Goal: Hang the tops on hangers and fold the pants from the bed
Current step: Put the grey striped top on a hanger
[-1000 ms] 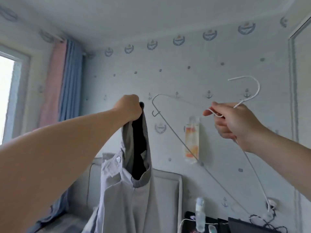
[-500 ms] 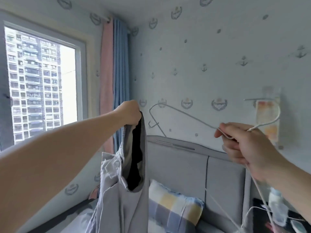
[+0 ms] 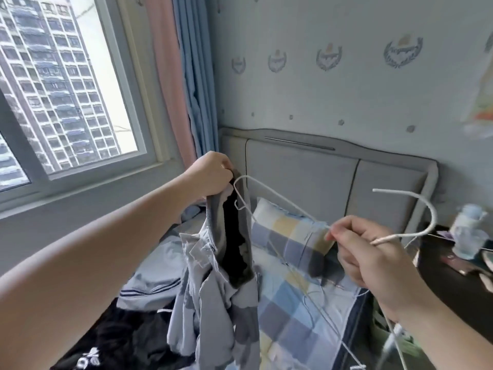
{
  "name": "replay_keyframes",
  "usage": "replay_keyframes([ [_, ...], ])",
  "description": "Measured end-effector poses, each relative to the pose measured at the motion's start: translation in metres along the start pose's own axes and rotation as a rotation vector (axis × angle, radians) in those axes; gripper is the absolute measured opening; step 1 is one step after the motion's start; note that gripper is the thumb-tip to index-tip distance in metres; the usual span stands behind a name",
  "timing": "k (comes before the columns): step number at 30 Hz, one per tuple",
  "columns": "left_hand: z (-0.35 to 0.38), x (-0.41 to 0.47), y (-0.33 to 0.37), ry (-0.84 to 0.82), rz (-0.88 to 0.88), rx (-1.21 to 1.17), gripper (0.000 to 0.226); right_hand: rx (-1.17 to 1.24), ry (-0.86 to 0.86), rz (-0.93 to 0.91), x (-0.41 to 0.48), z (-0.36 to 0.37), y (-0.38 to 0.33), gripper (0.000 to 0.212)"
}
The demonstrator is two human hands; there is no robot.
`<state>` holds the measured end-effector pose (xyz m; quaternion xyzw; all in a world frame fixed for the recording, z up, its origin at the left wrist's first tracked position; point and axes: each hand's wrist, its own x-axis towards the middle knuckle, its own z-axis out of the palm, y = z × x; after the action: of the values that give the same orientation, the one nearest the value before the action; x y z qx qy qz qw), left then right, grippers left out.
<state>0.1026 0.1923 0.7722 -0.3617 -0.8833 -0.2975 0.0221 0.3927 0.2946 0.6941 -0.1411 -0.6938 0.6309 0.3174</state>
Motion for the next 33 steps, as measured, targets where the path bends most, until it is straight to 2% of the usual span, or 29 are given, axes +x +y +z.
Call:
replay_keyframes([
  [6, 0.058, -0.043, -0.023, -0.013, -0.123, -0.173, 0.024, -0.032, -0.007, 0.07, -0.038, -0.003, 0.045, 0.024],
  [10, 0.096, -0.074, -0.024, -0.07, -0.194, -0.28, 0.013, -0.139, 0.001, 0.097, -0.06, -0.009, 0.07, 0.022],
  [15, 0.125, -0.112, -0.008, -0.172, -0.145, -0.286, 0.016, -0.255, 0.021, 0.113, -0.082, -0.012, 0.1, 0.03],
  [21, 0.132, -0.154, 0.014, -0.261, -0.11, -0.429, 0.022, -0.337, 0.051, 0.137, -0.085, 0.003, 0.125, 0.026],
  [26, 0.133, -0.174, 0.017, -0.35, -0.042, -0.456, 0.026, -0.288, 0.028, 0.189, -0.083, 0.029, 0.137, 0.033],
  [33, 0.144, -0.191, -0.004, -0.507, -0.038, -0.391, 0.023, -0.108, 0.008, 0.146, -0.092, 0.052, 0.126, 0.035],
])
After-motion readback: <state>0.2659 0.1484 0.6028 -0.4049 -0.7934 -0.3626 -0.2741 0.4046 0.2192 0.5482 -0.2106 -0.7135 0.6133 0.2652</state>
